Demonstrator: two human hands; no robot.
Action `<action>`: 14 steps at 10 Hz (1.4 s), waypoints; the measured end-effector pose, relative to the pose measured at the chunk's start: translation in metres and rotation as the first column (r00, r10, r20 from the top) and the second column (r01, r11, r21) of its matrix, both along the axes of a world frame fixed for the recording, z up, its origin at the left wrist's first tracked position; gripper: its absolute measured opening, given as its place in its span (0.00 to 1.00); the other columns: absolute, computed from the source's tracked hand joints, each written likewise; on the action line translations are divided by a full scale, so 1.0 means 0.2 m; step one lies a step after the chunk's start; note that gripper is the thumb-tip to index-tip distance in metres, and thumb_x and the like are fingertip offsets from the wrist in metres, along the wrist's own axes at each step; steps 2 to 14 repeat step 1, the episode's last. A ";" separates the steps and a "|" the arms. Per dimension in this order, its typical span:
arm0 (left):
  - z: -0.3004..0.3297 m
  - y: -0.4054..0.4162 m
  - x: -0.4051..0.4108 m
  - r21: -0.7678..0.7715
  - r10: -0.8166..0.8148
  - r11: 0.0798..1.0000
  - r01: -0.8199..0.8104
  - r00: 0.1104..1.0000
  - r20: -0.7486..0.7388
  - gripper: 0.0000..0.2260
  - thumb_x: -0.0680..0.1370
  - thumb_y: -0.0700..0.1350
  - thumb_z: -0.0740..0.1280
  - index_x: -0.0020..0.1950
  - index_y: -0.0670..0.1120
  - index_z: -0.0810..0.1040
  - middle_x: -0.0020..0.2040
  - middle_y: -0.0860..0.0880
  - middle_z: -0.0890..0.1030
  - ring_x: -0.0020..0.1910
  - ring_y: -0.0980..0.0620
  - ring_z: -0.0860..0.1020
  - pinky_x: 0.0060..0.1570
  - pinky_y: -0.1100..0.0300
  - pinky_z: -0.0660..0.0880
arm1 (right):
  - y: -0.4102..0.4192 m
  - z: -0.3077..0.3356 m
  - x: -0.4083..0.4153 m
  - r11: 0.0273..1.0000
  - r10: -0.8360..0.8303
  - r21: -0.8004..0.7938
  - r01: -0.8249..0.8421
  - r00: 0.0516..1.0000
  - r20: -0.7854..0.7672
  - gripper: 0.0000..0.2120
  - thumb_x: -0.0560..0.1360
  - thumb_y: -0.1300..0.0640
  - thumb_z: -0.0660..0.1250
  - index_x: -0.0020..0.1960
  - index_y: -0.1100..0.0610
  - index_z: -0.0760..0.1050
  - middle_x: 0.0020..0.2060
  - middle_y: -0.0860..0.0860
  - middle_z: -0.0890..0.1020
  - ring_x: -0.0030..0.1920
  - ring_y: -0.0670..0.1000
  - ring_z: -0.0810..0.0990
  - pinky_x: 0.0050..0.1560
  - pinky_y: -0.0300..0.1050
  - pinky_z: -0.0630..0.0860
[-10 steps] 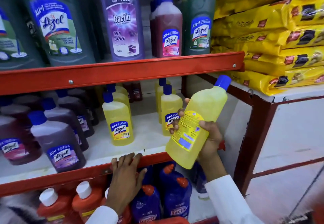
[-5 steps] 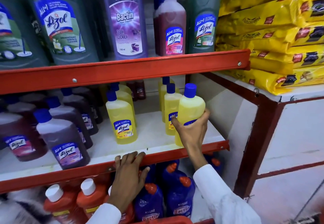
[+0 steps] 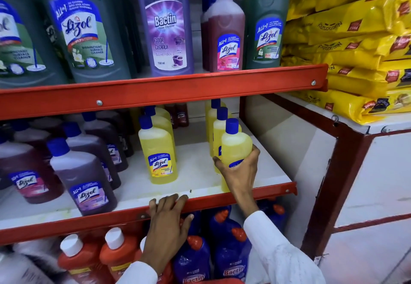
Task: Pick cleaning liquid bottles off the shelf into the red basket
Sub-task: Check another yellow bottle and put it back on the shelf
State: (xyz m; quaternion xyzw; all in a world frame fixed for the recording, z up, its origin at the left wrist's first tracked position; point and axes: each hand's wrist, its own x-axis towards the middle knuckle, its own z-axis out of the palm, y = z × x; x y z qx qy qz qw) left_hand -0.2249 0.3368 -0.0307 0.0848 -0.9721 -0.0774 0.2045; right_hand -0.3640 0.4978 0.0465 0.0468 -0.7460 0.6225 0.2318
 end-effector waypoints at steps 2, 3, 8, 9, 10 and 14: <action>0.04 0.02 0.01 -0.007 0.001 1.000 -0.001 1.000 -0.003 0.26 0.75 0.61 0.59 0.71 0.54 0.69 0.65 0.48 0.78 0.64 0.45 0.74 0.70 0.43 0.61 | 0.02 0.01 0.05 0.999 0.017 0.028 -0.017 1.000 0.003 0.54 0.57 0.43 0.84 0.73 0.55 0.58 0.68 0.55 0.71 0.67 0.56 0.72 0.63 0.60 0.78; 0.04 0.02 0.01 -0.007 0.001 1.000 -0.001 1.000 -0.003 0.26 0.75 0.61 0.59 0.71 0.54 0.69 0.65 0.48 0.78 0.64 0.45 0.74 0.70 0.43 0.61 | 0.02 0.01 0.05 0.999 0.017 0.028 -0.017 1.000 0.003 0.54 0.57 0.43 0.84 0.73 0.55 0.58 0.68 0.55 0.71 0.67 0.56 0.72 0.63 0.60 0.78; 0.04 0.02 0.01 -0.007 0.001 1.000 -0.001 1.000 -0.003 0.26 0.75 0.61 0.59 0.71 0.54 0.69 0.65 0.48 0.78 0.64 0.45 0.74 0.70 0.43 0.61 | 0.02 0.01 0.05 0.999 0.017 0.028 -0.017 1.000 0.003 0.54 0.57 0.43 0.84 0.73 0.55 0.58 0.68 0.55 0.71 0.67 0.56 0.72 0.63 0.60 0.78; 0.04 0.02 0.01 -0.007 0.001 1.000 -0.001 1.000 -0.003 0.26 0.75 0.61 0.59 0.71 0.54 0.69 0.65 0.48 0.78 0.64 0.45 0.74 0.70 0.43 0.61 | 0.02 0.01 0.05 0.999 0.017 0.028 -0.017 1.000 0.003 0.54 0.57 0.43 0.84 0.73 0.55 0.58 0.68 0.55 0.71 0.67 0.56 0.72 0.63 0.60 0.78; 0.04 0.02 0.01 -0.007 0.001 1.000 -0.001 1.000 -0.003 0.26 0.75 0.61 0.59 0.71 0.54 0.69 0.65 0.48 0.78 0.64 0.45 0.74 0.70 0.43 0.61 | 0.02 0.01 0.05 0.999 0.017 0.028 -0.017 1.000 0.003 0.54 0.57 0.43 0.84 0.73 0.55 0.58 0.68 0.55 0.71 0.67 0.56 0.72 0.63 0.60 0.78; 0.04 0.02 0.01 -0.007 0.001 1.000 -0.001 1.000 -0.003 0.26 0.75 0.61 0.59 0.71 0.54 0.69 0.65 0.48 0.78 0.64 0.45 0.74 0.70 0.43 0.61 | 0.02 0.01 0.05 0.999 0.017 0.028 -0.017 1.000 0.003 0.54 0.57 0.43 0.84 0.73 0.55 0.58 0.68 0.55 0.71 0.67 0.56 0.72 0.63 0.60 0.78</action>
